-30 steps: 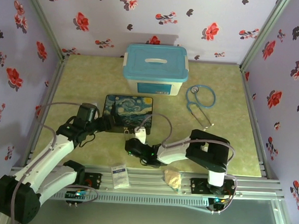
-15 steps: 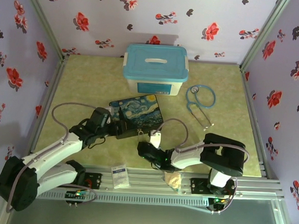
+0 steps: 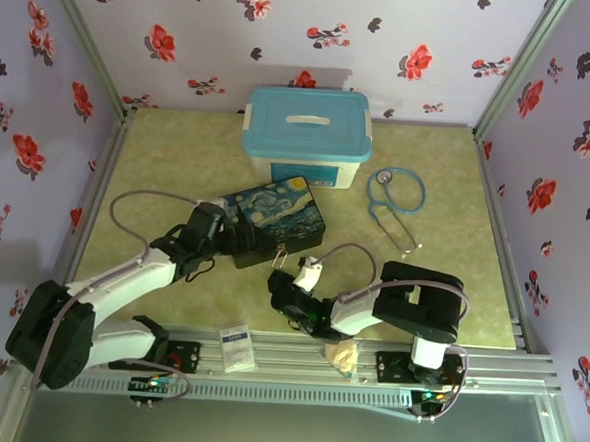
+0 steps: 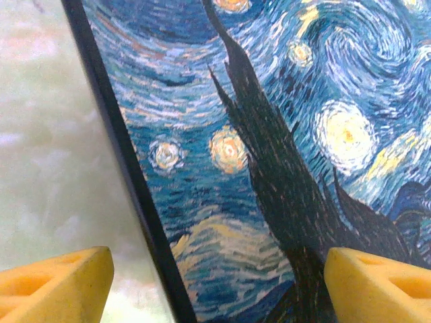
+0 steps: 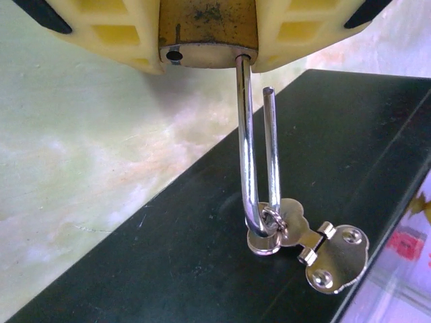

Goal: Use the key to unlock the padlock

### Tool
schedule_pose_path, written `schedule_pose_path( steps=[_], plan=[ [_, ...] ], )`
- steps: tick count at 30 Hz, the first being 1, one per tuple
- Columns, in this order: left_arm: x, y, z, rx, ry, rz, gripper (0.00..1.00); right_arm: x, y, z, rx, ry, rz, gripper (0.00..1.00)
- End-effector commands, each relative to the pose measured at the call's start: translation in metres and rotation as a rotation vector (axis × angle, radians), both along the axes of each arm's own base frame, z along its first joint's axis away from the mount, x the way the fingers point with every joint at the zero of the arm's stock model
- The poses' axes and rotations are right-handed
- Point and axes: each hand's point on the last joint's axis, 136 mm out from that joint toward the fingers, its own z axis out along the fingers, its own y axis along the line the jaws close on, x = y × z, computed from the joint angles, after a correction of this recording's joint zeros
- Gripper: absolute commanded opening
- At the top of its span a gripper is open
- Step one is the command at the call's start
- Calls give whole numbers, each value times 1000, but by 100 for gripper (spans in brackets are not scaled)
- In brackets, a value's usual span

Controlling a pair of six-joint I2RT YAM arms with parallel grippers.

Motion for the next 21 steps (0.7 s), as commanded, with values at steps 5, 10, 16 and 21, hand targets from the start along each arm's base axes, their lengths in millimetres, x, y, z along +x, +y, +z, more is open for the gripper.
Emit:
schedule_pose_path(
  steps=[5, 10, 16, 21],
  plan=[
    [15, 19, -26, 168, 18, 38, 74, -3, -7, -34, 36, 45, -40, 25],
    [3, 25, -45, 195, 44, 24, 60, 5, -9, -30, 34, 25, -82, 25],
    [-7, 33, -62, 243, 79, -2, 60, 16, -25, -28, 114, 6, -176, 23],
    [-13, 38, -74, 252, 104, 2, 61, 26, -20, -20, 183, 10, -208, 22]
  ],
)
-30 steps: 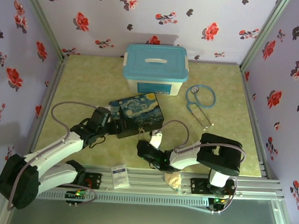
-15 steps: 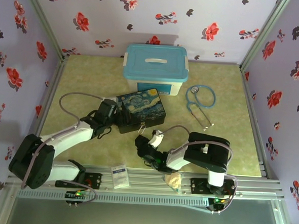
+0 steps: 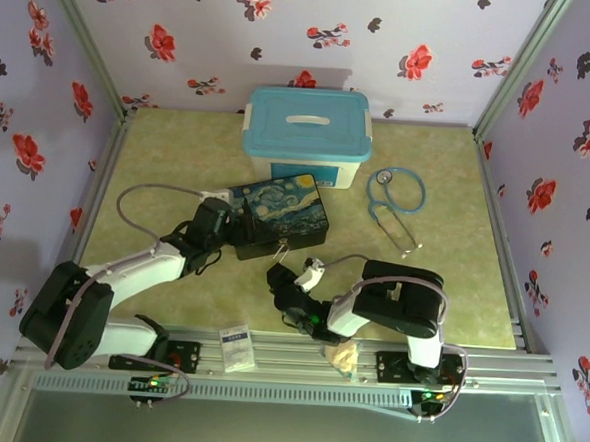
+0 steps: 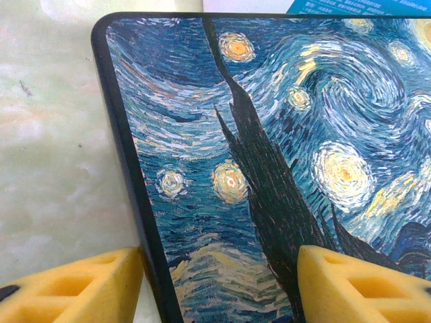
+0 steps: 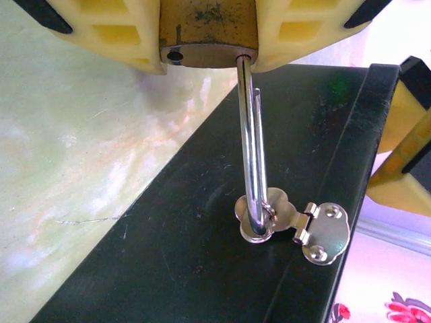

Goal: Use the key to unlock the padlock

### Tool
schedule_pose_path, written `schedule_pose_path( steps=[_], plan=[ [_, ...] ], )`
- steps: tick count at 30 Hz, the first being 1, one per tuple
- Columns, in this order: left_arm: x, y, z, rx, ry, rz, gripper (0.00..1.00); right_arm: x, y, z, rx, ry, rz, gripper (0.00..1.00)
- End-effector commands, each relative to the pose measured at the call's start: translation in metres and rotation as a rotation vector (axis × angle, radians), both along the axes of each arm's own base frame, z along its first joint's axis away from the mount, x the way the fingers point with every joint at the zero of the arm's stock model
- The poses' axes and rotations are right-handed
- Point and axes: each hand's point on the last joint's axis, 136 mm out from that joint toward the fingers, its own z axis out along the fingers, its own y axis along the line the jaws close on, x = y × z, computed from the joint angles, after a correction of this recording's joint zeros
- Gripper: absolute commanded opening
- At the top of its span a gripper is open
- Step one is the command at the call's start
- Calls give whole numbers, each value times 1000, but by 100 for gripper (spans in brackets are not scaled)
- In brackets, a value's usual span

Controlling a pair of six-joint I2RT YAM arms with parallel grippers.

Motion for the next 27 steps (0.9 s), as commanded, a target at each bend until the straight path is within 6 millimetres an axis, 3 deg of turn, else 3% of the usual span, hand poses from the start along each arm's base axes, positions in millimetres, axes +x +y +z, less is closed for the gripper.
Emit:
schedule_pose_path(
  steps=[1, 5, 10, 15, 21, 24, 27],
  plan=[
    [-44, 45, -75, 235, 235, 12, 61, 14, -27, -27, -65, 45, -94, 22],
    [-43, 44, -72, 235, 234, 11, 61, 22, -40, -25, -2, 30, -160, 21],
    [-40, 45, -70, 224, 226, 23, 61, 27, -31, -17, 39, 18, -176, 20],
    [-42, 48, -67, 220, 225, 28, 61, 33, -51, -5, 56, -22, -246, 20],
    [-39, 48, -63, 189, 218, 44, 61, 37, -52, 9, 101, -63, -285, 20],
    [-33, 34, -49, 79, 199, 41, 63, 39, -42, 15, 137, -72, -277, 19],
    [-20, 15, -18, -65, 141, 38, 67, 36, -38, 15, 128, -70, -271, 19]
  ],
)
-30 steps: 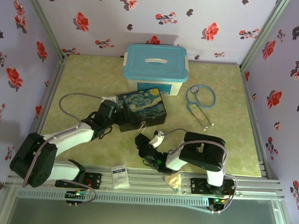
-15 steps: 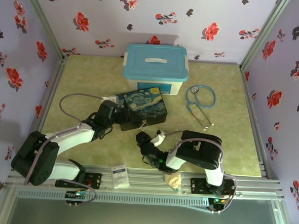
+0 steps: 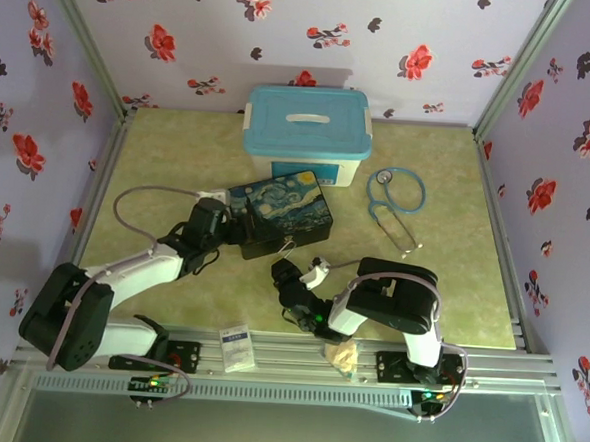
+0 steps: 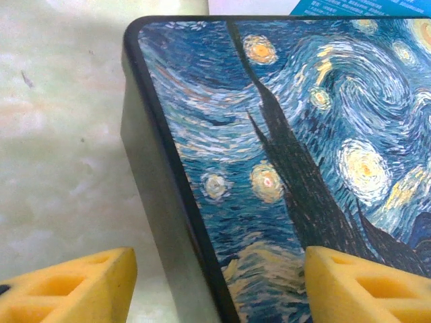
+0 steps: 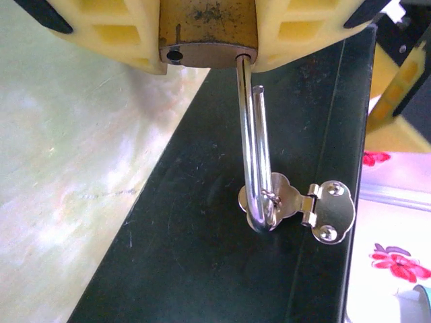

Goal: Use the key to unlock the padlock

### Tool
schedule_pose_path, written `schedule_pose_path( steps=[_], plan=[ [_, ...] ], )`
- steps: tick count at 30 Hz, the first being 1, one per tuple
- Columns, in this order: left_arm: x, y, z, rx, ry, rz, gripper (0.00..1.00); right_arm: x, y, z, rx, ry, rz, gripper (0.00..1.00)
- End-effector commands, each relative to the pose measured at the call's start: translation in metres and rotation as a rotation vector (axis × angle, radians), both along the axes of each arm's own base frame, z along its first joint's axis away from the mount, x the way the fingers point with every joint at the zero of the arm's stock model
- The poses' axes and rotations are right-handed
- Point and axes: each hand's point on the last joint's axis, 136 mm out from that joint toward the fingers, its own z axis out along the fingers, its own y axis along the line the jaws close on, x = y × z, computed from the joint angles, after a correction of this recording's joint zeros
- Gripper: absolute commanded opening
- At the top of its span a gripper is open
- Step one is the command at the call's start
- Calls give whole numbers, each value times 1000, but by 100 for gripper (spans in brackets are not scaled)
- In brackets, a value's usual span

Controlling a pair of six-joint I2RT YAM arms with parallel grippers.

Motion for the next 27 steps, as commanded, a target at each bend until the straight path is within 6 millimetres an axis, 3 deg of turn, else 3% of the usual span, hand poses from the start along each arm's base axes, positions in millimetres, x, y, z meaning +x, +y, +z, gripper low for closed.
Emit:
schedule_pose_path(
  steps=[1, 4, 8, 10, 13, 16, 21, 24, 27],
  plan=[
    [-12, 4, -10, -46, 100, 28, 70, 22, -28, 8, 10, -56, -190, 19],
    [5, -7, 2, -94, 80, 37, 76, 22, -25, 2, 49, -42, -184, 19],
    [16, -14, -21, -72, 131, 45, 77, 20, -16, -9, 76, -29, -156, 18],
    [15, -16, -33, -58, 152, 41, 72, 19, -16, -13, 61, -23, -150, 18],
    [9, -5, -49, 10, 181, 61, 55, 19, -20, -15, 46, -22, -153, 18],
    [1, 10, -61, 66, 195, 91, 48, 25, -31, -10, 70, -44, -193, 18],
    [-10, 20, -76, 88, 224, 104, 46, 42, -37, 11, 133, -122, -269, 16],
    [-13, 24, -81, 102, 236, 104, 46, 48, -31, 31, 99, -172, -286, 16],
    [-13, 28, -82, 113, 242, 109, 46, 56, -33, 31, 103, -157, -321, 17]
  ],
)
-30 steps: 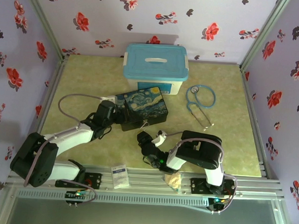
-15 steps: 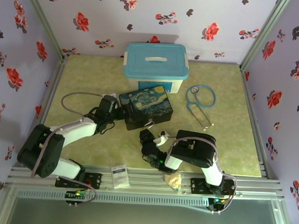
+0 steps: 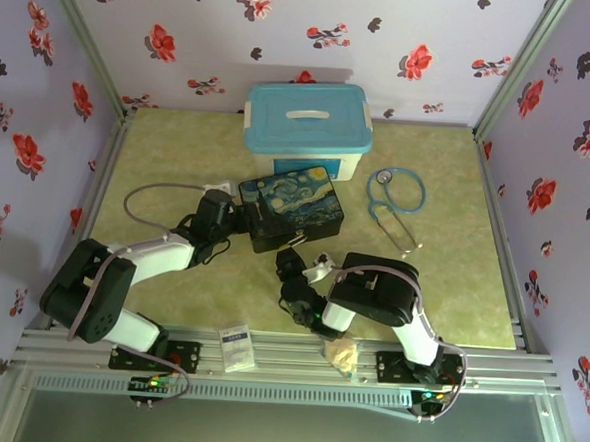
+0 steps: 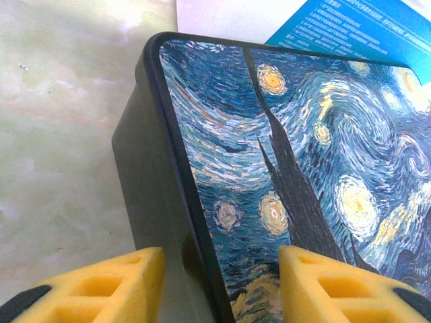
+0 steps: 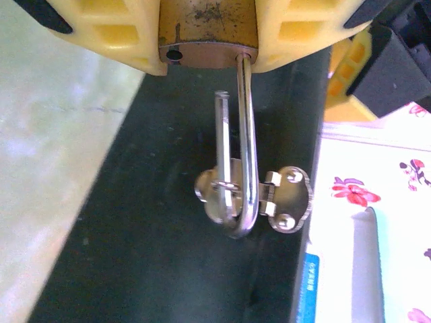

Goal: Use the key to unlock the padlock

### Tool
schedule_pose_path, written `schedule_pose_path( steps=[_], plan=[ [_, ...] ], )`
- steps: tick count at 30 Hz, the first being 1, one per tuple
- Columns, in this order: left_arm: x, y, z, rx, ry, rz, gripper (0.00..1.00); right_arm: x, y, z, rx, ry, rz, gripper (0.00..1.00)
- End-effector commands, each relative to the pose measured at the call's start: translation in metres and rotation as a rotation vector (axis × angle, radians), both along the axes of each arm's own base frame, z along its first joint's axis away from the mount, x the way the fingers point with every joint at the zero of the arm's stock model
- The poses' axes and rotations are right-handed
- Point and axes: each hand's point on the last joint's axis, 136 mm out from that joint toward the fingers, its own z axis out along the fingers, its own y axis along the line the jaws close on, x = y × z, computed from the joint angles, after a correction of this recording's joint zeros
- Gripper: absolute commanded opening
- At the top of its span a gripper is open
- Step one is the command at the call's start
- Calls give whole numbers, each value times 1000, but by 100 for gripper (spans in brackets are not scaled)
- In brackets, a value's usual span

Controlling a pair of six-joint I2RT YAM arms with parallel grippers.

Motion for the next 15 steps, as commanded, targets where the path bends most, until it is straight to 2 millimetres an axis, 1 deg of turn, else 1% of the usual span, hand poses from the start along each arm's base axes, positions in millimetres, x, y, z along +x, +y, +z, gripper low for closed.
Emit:
schedule_pose_path(
  steps=[1, 5, 8, 10, 15],
  plan=[
    [-44, 55, -79, 246, 258, 65, 46, 25, -27, 17, -10, -48, -166, 17],
    [-45, 61, -82, 259, 267, 73, 46, 24, -36, 14, 7, -42, -199, 17],
    [-46, 66, -84, 263, 273, 82, 46, 27, -51, 16, 15, -59, -227, 16],
    [-46, 69, -85, 266, 272, 87, 46, 26, -60, 15, 5, -55, -235, 16],
    [-45, 73, -88, 270, 280, 95, 46, 24, -71, 12, -42, -52, -225, 16]
  ],
)
